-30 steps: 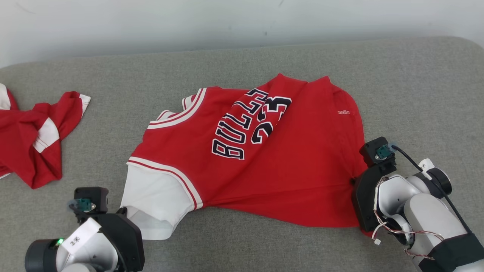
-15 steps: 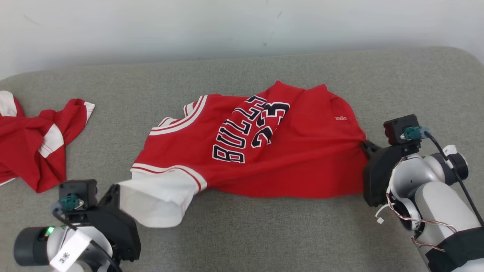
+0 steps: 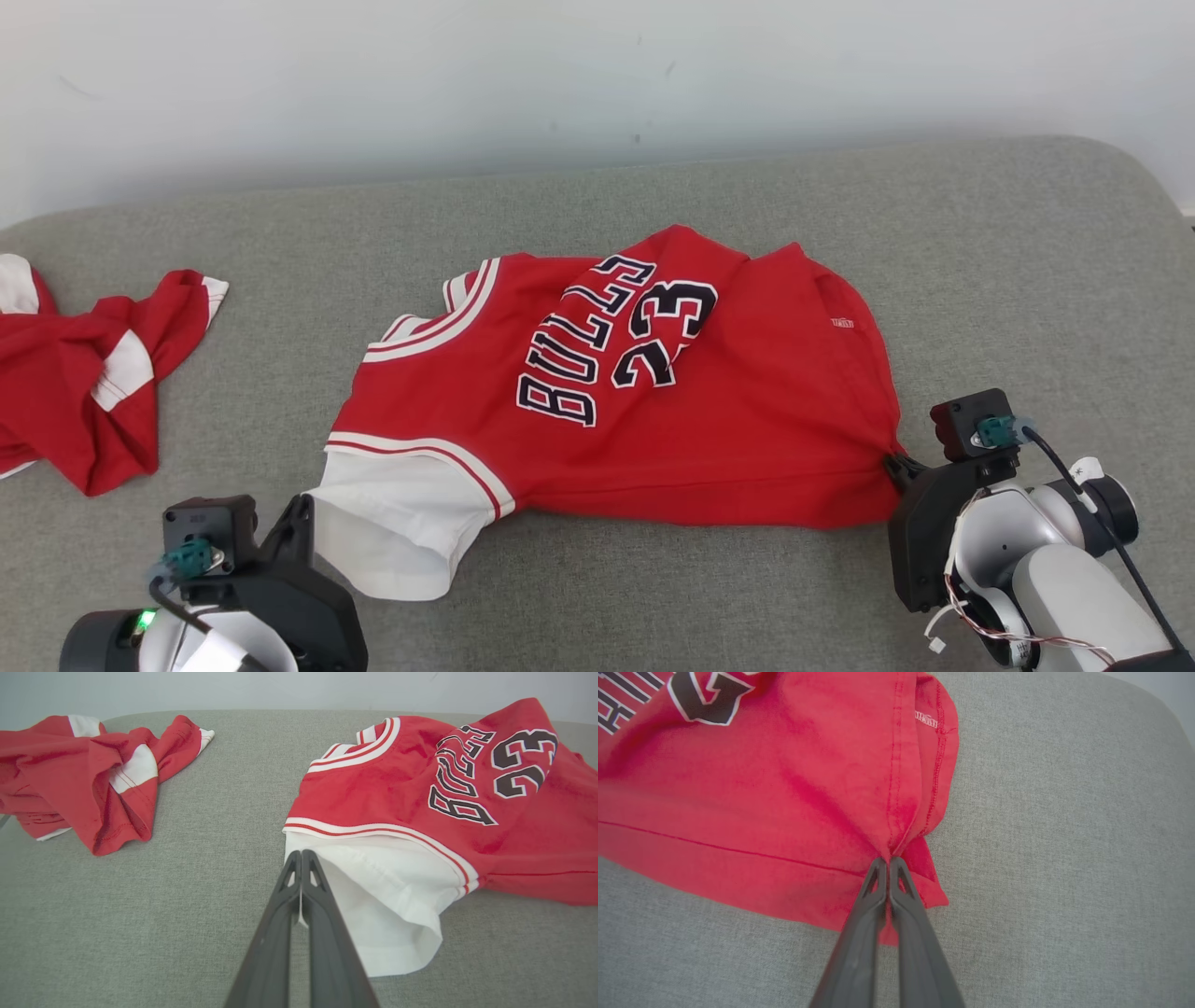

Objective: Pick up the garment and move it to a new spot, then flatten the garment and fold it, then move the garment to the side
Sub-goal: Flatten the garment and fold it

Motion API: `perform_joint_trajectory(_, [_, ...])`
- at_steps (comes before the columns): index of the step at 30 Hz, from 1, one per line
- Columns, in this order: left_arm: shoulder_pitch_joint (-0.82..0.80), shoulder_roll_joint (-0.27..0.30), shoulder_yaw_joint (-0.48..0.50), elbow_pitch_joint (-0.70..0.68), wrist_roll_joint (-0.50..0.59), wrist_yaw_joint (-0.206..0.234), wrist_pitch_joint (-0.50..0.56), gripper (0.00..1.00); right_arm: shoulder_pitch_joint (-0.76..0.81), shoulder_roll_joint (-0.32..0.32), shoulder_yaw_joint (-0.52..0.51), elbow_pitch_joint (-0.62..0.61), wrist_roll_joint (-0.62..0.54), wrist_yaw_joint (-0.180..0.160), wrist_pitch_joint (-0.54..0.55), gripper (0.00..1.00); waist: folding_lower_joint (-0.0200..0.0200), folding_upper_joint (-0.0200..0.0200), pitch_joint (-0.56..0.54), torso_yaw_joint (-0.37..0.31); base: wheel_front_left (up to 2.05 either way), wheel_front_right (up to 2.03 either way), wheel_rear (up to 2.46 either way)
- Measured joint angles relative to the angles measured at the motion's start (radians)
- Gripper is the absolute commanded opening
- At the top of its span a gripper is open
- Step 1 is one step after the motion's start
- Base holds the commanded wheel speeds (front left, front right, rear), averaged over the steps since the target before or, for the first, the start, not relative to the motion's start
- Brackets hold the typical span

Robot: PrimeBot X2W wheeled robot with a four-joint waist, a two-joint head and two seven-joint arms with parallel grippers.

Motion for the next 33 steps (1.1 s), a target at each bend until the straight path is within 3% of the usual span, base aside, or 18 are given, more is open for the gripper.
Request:
perform_joint_trajectory(1, [0.000,0.000,-0.002,-0.001,0.000,0.000,0.000,0.00,0.000,0.000,0.003,-0.002,0.000,0.001,0.001,1.00,0.0000,0.0000,0.003,0.000,0.00,0.00,0.00])
perform_joint_trajectory(16, [-0.012,-0.008,-0.016,0.027,-0.007,-0.002,-0.005,0.00,-0.010,0.003,0.015,-0.002,0.002,-0.005,0.053,1.00,0.0001,0.0000,0.030,0.014,0.00,0.00,0.00])
perform_joint_trajectory(17, [-0.012,-0.009,-0.015,0.029,-0.009,-0.002,-0.005,0.00,-0.007,0.003,0.013,-0.004,0.002,-0.010,0.054,0.90,0.0001,0.0000,0.030,0.014,0.00,0.00,0.00])
perform_joint_trajectory(18, [-0.013,-0.009,-0.014,0.031,-0.009,-0.002,-0.005,0.00,-0.003,0.003,0.011,-0.006,0.002,-0.011,0.057,0.63,0.0001,0.0001,0.030,0.014,0.00,0.00,0.00])
perform_joint_trajectory(19, [-0.015,-0.009,-0.012,0.032,-0.009,-0.002,-0.005,0.00,0.004,0.003,0.010,-0.008,0.002,-0.012,0.062,0.48,0.0000,0.0000,0.030,0.014,0.00,0.00,0.00])
perform_joint_trajectory(20, [-0.017,-0.009,-0.010,0.034,-0.010,-0.002,-0.005,0.00,0.013,0.003,0.010,-0.009,0.002,-0.018,0.065,0.38,0.0001,0.0000,0.030,0.014,0.00,0.00,0.00])
perform_joint_trajectory(23, [-0.029,-0.009,-0.007,0.039,-0.012,-0.002,-0.006,0.00,0.039,0.004,0.009,-0.021,0.002,-0.020,0.070,0.29,0.0001,0.0000,0.030,0.012,0.00,0.00,0.00])
perform_joint_trajectory(24, [-0.029,-0.009,-0.005,0.040,-0.012,-0.002,-0.009,0.00,0.046,0.004,0.008,-0.033,0.002,-0.022,0.070,0.30,0.0001,0.0000,0.029,0.011,0.00,0.00,0.00])
perform_joint_trajectory(25, [-0.029,-0.009,-0.005,0.042,-0.012,-0.002,-0.010,0.00,0.049,0.004,0.007,-0.040,0.002,-0.027,0.071,0.42,0.0001,0.0000,0.028,0.009,0.00,0.00,0.00])
perform_joint_trajectory(26, [-0.029,-0.009,-0.004,0.044,-0.012,-0.002,-0.013,0.00,0.051,0.004,0.006,-0.046,0.002,-0.028,0.072,0.99,0.0000,0.0000,0.028,0.008,0.00,0.00,0.00])
perform_joint_trajectory(33, [-0.029,-0.009,-0.005,0.054,-0.019,-0.009,-0.014,0.00,0.085,0.003,-0.004,-0.078,0.002,-0.036,0.081,1.00,0.0000,0.0001,0.024,-0.003,0.00,0.00,0.00])
